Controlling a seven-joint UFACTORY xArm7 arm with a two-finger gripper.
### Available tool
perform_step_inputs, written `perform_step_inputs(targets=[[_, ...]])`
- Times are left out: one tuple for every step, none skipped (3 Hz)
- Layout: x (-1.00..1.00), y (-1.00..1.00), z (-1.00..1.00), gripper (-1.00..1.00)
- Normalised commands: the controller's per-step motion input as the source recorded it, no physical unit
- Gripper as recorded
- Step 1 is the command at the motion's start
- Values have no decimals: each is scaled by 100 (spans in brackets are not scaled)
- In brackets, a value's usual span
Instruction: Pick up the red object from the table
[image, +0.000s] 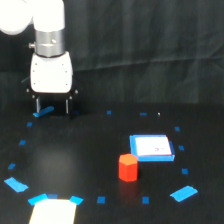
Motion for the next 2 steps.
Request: perform_step_inputs(targets=[[100,-86,-33,93],[100,-63,-57,56]])
